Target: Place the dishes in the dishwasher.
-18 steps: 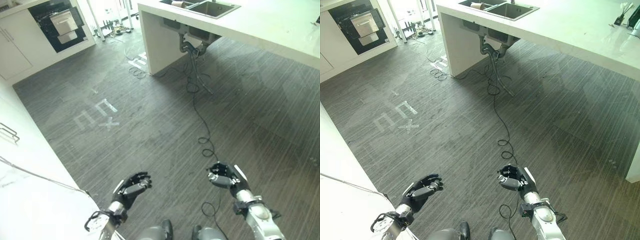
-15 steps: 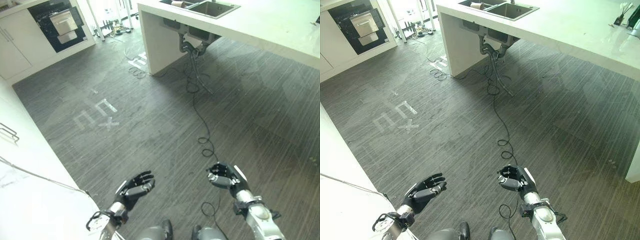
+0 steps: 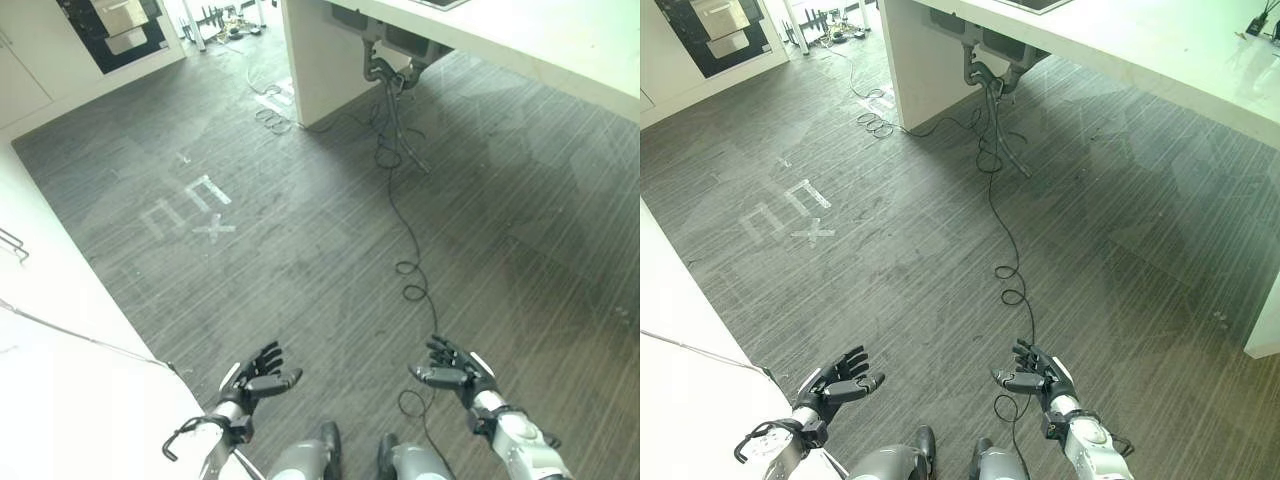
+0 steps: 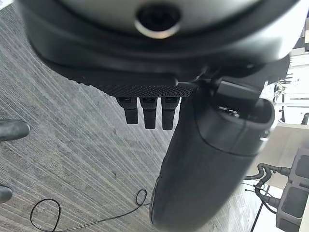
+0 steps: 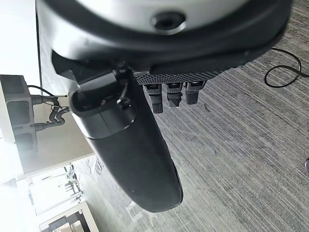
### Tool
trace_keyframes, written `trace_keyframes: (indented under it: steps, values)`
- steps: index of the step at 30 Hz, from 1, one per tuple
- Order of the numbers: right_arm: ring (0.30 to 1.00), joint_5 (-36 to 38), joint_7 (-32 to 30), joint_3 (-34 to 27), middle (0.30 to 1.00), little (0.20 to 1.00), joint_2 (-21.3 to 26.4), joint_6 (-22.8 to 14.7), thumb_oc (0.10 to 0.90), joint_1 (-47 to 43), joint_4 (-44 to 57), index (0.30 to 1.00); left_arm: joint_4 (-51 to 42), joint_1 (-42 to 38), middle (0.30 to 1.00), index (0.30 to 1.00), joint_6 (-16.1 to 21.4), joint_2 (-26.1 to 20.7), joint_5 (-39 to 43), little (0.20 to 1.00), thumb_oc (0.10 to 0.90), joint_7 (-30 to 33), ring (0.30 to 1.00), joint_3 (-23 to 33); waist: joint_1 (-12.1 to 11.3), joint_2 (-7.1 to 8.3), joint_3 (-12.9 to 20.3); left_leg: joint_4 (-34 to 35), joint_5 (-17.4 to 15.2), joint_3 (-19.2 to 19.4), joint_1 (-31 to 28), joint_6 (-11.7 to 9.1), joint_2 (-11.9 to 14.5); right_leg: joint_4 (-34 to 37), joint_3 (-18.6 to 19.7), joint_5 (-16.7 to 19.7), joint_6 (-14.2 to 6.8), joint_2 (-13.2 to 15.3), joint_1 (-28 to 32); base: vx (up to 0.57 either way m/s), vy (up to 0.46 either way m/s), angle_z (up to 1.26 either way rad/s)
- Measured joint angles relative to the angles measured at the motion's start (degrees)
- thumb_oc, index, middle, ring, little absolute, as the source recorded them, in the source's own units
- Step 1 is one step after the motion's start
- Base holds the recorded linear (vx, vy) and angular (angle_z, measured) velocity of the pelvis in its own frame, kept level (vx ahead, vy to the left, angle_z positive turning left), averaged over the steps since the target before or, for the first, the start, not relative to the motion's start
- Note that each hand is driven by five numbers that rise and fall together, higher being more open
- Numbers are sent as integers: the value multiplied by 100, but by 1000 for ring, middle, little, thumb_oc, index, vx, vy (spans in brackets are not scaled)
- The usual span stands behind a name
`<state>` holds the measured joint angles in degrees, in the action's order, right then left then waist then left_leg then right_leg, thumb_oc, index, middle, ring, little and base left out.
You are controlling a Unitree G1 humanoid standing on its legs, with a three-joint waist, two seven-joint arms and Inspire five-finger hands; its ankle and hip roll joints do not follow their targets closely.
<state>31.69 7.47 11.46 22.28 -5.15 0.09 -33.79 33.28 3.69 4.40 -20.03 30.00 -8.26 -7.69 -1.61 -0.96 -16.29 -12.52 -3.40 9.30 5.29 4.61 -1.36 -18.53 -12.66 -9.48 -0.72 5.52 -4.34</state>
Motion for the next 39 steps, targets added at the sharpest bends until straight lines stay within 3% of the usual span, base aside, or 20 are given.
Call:
trace_keyframes:
  steps: [7, 10, 14, 16, 18, 19, 20, 21, 23, 24, 26, 29, 30, 31, 32, 33, 34, 36, 38, 39]
  values:
    - [900, 2, 1, -2, 900, 900, -134, -6, 800, -69, 0, 900, -1, -16, 900, 900, 245, 0, -221, 900, 800, 355, 900, 23, -29, 3, -74, -23, -48, 10, -63, 63, -29, 128, 47, 84, -61, -11, 125, 34, 112, -1]
    - [900, 3, -103, -51, 900, 900, -171, -47, 800, -74, 0, 900, -18, -102, 900, 900, 331, 4, -415, 900, 800, 385, 900, 22, -4, -118, -213, -305, -293, -96, 38, 185, 7, 313, -37, 266, -137, -95, 326, 26, 148, 13]
    - [900, 9, -282, -106, 900, 900, -146, -132, 800, -419, 20, 900, -4, -436, 900, 900, 353, -12, -432, 900, 800, 369, 900, 2, 26, -335, -616, -906, -545, -237, 381, 412, -26, -1602, -38, 509, -320, 148, -729, 79, 141, -9]
    - [900, 0, -279, -112, 900, 900, -143, -136, 800, -374, 243, 900, -53, -491, 900, 900, 353, 5, -440, 900, 800, 308, 900, -4, 39, -315, -778, -934, -579, -204, 363, 467, -176, -2345, -36, 364, -451, 351, -1298, 333, -72, -8]
    - [900, 1, -270, -157, 900, 900, -144, -133, 800, -171, 607, 900, -230, -443, 900, 900, 344, 4, -468, 900, 800, 287, 900, -3, 210, -394, -893, -584, -424, -421, 301, 237, -297, -1440, 68, 292, -482, -93, -1546, 408, -175, 31]
    - [900, 4, -264, -171, 900, 900, -209, -135, 800, -97, 622, 900, -222, -479, 900, 900, 345, -18, -549, 900, 800, 275, 900, 22, 370, -255, -915, -518, -526, -387, 231, 226, -438, -510, 217, 313, -505, -156, -1516, 450, -173, 81]
    - [900, 5, -234, -247, 900, 900, -236, -140, 800, 37, 650, 900, -245, -518, 900, 900, 355, -114, -609, 900, 800, 250, 900, 4, 569, -72, -931, -1700, -926, -456, 333, 481, -503, -84, 296, 385, -731, -3, -1541, 595, -213, 66]
    - [900, 14, -164, -339, 900, 900, -237, -138, 800, 120, 537, 900, -171, -501, 900, 900, 402, -146, -620, 900, 800, 258, 900, 21, 586, 18, -958, -1789, -1645, -717, -2, 268, -592, 79, 133, 624, -820, 119, -1651, 527, -195, 23]
    - [900, 10, -133, -467, 900, 900, -228, -91, 800, 178, 371, 900, -63, -345, 900, 900, 402, -79, -630, 900, 800, 334, 900, 61, 680, 7, -994, -1867, -1850, -558, -101, 268, -679, 2, -249, 886, -615, 291, -2056, 459, -222, -27]
    - [900, -21, -112, -582, 900, 900, -206, -52, 800, 336, 456, 900, -107, -138, 900, 900, 402, -79, -747, 900, 800, 312, 900, 63, 743, -60, -983, -1745, -1893, -515, -172, 303, -720, -242, -410, 940, -332, 254, -2234, 415, -221, -30]
    - [900, -151, -115, -587, 900, 900, -78, -1, 800, 656, 839, 900, -133, 133, 900, 900, 398, -57, -892, 900, 800, 298, 900, 37, 786, -128, -944, -1168, -1811, -524, -706, 318, -778, -572, -406, 860, 150, 5, -2084, 419, -178, -23]
    - [900, -241, -41, -538, 900, 900, 74, -4, 800, 790, 1149, 900, -305, 293, 900, 900, 400, -59, -902, 900, 800, 253, 900, -61, 824, -313, -711, -433, -1673, -665, -1353, 203, -687, -299, -358, 810, 606, -655, -1334, 364, -168, 6]
    - [900, -255, -32, -530, 900, 900, 168, 13, 800, 602, 1138, 900, -331, 251, 900, 900, 397, -7, -900, 900, 800, 262, 900, -59, 779, -434, -683, -504, -1555, -661, -1445, -21, -629, -83, -335, 766, 961, -761, -1072, 478, -262, 0]
    - [900, -250, -44, -413, 900, 900, 285, 16, 800, 314, 1110, 900, -365, 121, 900, 900, 402, -20, -886, 900, 800, 252, 900, -29, 646, -297, -664, -1677, -914, -634, -1150, -773, -760, -296, -170, 715, 1041, -571, -784, 399, -215, 7]
    - [900, -247, 16, -451, 900, 900, 287, -15, 800, 207, 1095, 900, -465, 159, 900, 900, 434, -62, -830, 900, 800, 191, 900, -3, 659, -206, -582, -3328, -86, -588, -444, -1062, -739, -246, 323, 341, 1198, -597, -577, 375, -182, 27]
    - [900, -249, 62, -592, 900, 900, 261, -63, 800, 216, 1059, 900, -579, 115, 900, 900, 500, -96, -785, 900, 800, 117, 900, 54, 570, -93, -473, -5043, 337, -276, 390, -1159, -631, -191, 542, 199, 890, -566, -451, 239, -56, 17]
    - [900, -250, 106, -712, 900, 900, 212, -88, 800, 128, 958, 900, -626, 66, 900, 900, 575, -112, -771, 900, 800, 116, 900, 136, 330, 85, -476, -6043, 395, 30, 1011, -1032, -422, -92, 700, 145, 893, -487, -189, 310, -44, -13]
    - [900, -249, 79, -778, 900, 900, 85, -147, 800, -19, 820, 900, -560, 192, 900, 900, 590, -172, -775, 900, 800, 20, 900, 211, 182, 379, -411, -5279, 96, 61, 1619, -590, -405, 292, 1028, 113, 839, -315, 332, 364, 38, -27]
    - [900, -248, 87, -740, 900, 900, 31, -213, 800, -131, 651, 900, -364, 226, 900, 900, 617, -170, -780, 900, 800, -80, 900, 214, 67, 374, -423, -3895, -43, 19, 1891, -371, -152, 514, 1072, 182, 504, -352, 731, 386, 153, -34]
    - [900, -237, 71, -658, 900, 900, -33, -203, 800, -183, 515, 900, -179, 232, 900, 900, 617, -165, -793, 900, 800, -127, 900, 193, 47, 361, -423, -2750, -69, 63, 1810, -309, -5, 534, 1055, 128, 361, -393, 977, 419, 225, -31]
